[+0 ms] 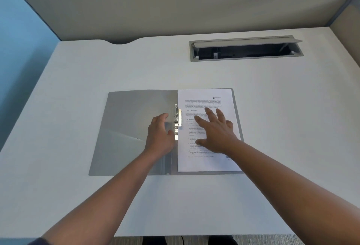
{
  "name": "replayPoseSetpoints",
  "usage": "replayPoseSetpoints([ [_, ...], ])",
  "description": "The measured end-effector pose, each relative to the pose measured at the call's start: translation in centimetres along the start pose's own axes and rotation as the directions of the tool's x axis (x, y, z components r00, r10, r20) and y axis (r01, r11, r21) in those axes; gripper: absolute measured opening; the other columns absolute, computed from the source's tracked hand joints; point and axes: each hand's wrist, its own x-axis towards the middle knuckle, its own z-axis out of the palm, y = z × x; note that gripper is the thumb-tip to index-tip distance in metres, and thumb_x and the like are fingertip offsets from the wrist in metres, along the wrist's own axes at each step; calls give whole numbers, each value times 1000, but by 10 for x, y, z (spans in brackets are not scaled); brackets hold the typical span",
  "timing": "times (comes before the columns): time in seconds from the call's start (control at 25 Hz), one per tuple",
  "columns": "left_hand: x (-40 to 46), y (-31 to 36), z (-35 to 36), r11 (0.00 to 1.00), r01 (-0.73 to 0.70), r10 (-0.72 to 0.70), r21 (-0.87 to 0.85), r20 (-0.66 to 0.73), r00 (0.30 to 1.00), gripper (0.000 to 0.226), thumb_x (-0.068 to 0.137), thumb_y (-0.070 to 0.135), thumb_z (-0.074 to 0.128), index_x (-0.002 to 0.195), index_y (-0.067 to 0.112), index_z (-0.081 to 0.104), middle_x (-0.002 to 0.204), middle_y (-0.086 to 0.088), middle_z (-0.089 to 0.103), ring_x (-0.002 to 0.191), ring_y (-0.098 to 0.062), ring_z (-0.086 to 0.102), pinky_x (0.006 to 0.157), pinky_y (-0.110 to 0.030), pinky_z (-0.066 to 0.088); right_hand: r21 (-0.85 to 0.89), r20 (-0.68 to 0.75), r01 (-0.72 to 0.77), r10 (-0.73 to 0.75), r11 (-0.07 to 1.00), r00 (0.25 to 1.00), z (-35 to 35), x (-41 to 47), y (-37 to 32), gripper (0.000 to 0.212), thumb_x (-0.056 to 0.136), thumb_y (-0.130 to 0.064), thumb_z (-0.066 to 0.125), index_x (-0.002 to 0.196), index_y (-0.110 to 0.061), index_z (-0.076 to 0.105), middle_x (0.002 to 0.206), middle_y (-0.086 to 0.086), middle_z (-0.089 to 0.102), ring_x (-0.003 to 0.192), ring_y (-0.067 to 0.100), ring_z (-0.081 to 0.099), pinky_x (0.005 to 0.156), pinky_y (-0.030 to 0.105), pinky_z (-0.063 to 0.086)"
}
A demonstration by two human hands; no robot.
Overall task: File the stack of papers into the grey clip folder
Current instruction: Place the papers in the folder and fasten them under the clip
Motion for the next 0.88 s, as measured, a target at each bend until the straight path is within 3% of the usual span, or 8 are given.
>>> replayPoseSetpoints([
  [0.2,23,0,-12,998,-19,12,64,112,994,63,94,13,57,154,20,37,154,-5,43,140,-28,42,113,-45,40,-47,126,-16,22,999,992,-4,16,-7,93,84,-51,75,159,-40,21,171,4,3,155,43,-3,115,71,19],
  [0.4,44,3,-14,999,-23,17,43,135,991,59,94,13,55,151,20,40,147,-3,49,133,-25,48,106,-38,44,-48,130,-31,37,998,991,-4,17,-11,92,83,-47,78,158,-38,26,170,5,9,154,44,3,115,71,24],
  [0.52,56,15,-9,996,13,6,-93,200,980,57,97,13,53,151,22,41,144,1,55,122,-18,53,93,-25,42,-49,122,-29,35,998,992,-5,16,-13,91,84,-45,78,158,-37,26,170,6,10,154,44,3,115,71,24],
  [0.6,64,24,-10,954,101,-39,-283,217,975,56,98,12,52,152,18,41,124,6,64,107,-7,61,78,-11,44,-55,125,-30,36,998,992,-5,15,-13,90,84,-44,78,158,-37,26,170,6,9,154,45,3,115,71,24],
  [0.64,65,26,-13,923,119,-49,-365,195,980,48,99,14,52,147,18,48,110,7,68,94,1,63,71,-7,45,-58,125,-28,35,998,992,-6,15,-13,90,85,-44,78,158,-37,26,170,6,10,154,45,3,115,71,24],
  [0.72,61,22,-20,900,49,2,-434,116,993,22,101,21,56,120,23,67,92,4,72,74,7,63,74,-14,48,-64,119,-19,26,998,993,-5,14,-12,90,85,-44,78,158,-37,26,170,7,10,154,45,4,116,71,24],
  [0.8,48,8,-22,917,-41,81,-398,84,993,11,98,20,64,101,25,74,91,-1,75,75,0,65,78,-23,52,-72,115,-14,22,997,993,-5,15,-11,91,84,-45,77,158,-37,25,170,7,10,154,44,5,116,69,25],
  [0.88,35,-8,-20,947,-65,100,-314,97,990,9,91,18,75,98,23,76,91,-3,71,75,-10,61,77,-28,53,-77,115,-14,23,997,993,-4,15,-11,91,85,-46,77,158,-38,24,170,6,9,155,44,4,117,68,26],
])
